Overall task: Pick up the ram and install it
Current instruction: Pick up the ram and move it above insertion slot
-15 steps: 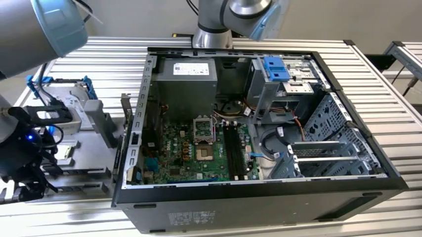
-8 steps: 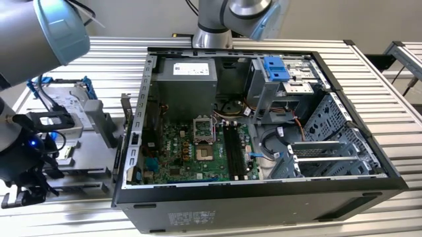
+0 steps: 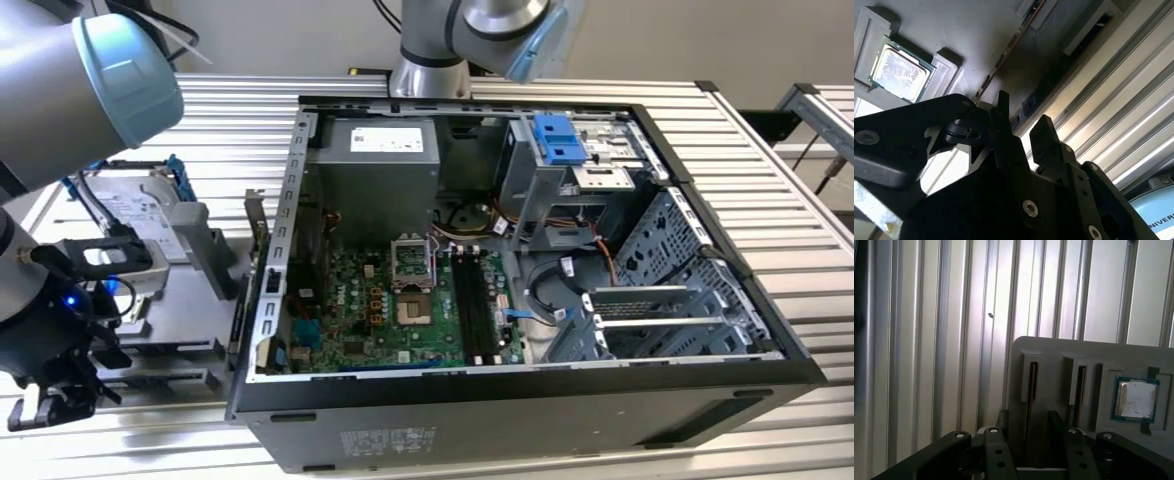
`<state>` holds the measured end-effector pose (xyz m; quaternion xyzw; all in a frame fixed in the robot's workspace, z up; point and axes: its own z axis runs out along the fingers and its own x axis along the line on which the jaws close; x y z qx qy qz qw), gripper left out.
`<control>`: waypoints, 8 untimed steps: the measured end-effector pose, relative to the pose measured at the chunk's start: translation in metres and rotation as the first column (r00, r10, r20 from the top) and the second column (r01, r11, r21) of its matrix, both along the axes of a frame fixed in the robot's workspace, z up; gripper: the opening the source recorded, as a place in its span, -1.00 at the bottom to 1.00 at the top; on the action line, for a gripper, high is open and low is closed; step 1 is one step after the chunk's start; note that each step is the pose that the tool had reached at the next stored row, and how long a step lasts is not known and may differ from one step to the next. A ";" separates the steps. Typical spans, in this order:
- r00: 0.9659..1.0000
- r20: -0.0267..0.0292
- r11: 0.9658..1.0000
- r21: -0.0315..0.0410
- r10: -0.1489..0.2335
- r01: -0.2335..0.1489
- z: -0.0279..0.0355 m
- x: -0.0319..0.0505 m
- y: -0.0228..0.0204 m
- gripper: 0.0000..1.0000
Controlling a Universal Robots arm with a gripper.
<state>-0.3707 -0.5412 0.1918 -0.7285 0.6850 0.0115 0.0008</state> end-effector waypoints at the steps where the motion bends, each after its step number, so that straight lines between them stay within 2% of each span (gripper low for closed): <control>1: 1.000 0.000 1.000 0.000 0.000 0.000 0.0000 0.0000 0.0000 1.00; 6: 1.000 0.000 1.000 0.000 0.000 0.000 -0.0001 0.0000 0.0000 1.00; 7: 1.000 0.000 1.000 0.000 0.000 0.000 -0.0001 0.0000 0.0000 -1.00; 8: 1.000 0.000 1.000 0.000 0.000 0.000 -0.0001 0.0000 0.0000 -1.00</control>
